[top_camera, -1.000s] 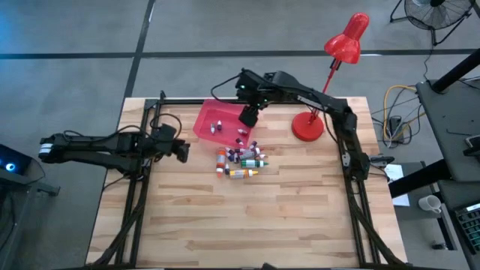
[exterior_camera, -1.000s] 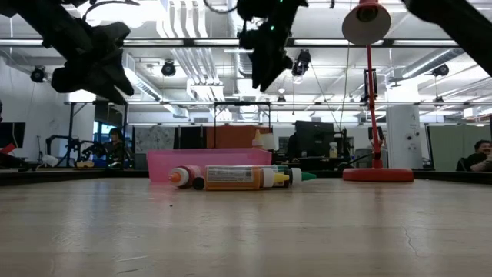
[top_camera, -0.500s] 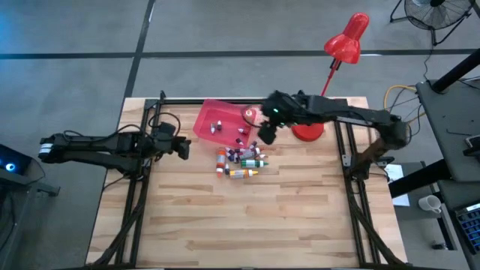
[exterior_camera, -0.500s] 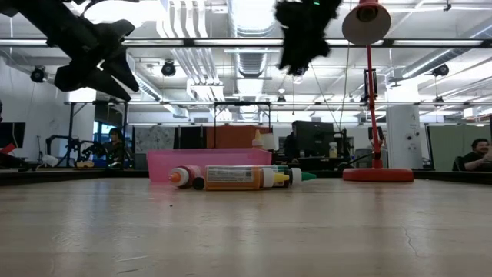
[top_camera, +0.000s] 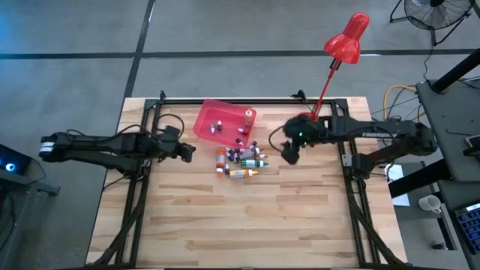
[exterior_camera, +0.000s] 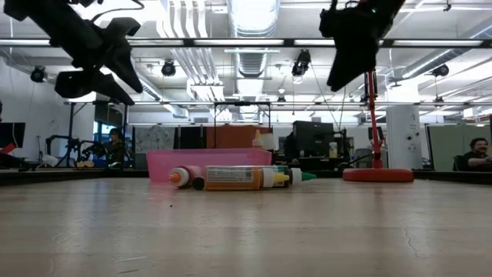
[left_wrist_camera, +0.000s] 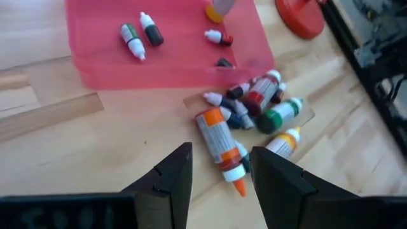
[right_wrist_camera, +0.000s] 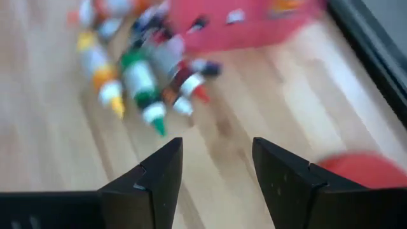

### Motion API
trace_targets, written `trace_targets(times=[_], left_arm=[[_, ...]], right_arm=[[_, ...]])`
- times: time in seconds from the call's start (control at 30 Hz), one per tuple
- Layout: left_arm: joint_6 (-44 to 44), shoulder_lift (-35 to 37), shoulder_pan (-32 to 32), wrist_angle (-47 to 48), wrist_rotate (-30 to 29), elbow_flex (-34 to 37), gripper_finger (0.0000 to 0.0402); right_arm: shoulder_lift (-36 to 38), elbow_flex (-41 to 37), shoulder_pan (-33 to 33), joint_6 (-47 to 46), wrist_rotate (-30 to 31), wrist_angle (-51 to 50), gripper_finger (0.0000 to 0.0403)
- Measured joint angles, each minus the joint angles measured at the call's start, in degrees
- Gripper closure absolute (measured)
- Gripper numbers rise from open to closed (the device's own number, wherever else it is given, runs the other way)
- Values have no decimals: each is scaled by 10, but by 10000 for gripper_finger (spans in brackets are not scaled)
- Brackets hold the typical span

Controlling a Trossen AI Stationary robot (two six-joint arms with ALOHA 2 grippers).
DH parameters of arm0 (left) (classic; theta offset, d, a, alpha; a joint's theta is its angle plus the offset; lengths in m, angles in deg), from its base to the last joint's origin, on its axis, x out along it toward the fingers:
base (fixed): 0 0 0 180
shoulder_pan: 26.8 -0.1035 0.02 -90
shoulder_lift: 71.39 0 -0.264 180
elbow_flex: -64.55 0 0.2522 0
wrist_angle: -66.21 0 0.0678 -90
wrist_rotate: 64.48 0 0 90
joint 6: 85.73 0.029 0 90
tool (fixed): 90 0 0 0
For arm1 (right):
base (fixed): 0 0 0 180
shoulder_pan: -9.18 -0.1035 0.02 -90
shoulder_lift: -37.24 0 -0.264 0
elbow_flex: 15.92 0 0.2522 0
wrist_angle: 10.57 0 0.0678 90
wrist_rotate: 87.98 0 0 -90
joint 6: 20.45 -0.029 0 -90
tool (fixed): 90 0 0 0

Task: Pick & Place food coloring
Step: Put the big green food coloring bottle into the red bin

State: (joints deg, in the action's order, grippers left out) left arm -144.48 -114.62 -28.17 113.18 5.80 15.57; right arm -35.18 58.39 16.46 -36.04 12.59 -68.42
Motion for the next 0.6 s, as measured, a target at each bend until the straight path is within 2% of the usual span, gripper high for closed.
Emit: trace_targets(times=[0.07,0.17,0.37,0.6], left_arm=[[6,-8,1,0,3,0,271],[6,-17,1,0,7,0,271],[3,-28,2,0,13,0,271],[1,-31,4,0,15,0,271]], right_arm=[[-6,-24,-9,73,-28,27,222],[-23,-63,-15,127,-62,85,223],[-93,-112,-14,143,-76,215,223],[-196,-106,-27,144,-81,250,223]])
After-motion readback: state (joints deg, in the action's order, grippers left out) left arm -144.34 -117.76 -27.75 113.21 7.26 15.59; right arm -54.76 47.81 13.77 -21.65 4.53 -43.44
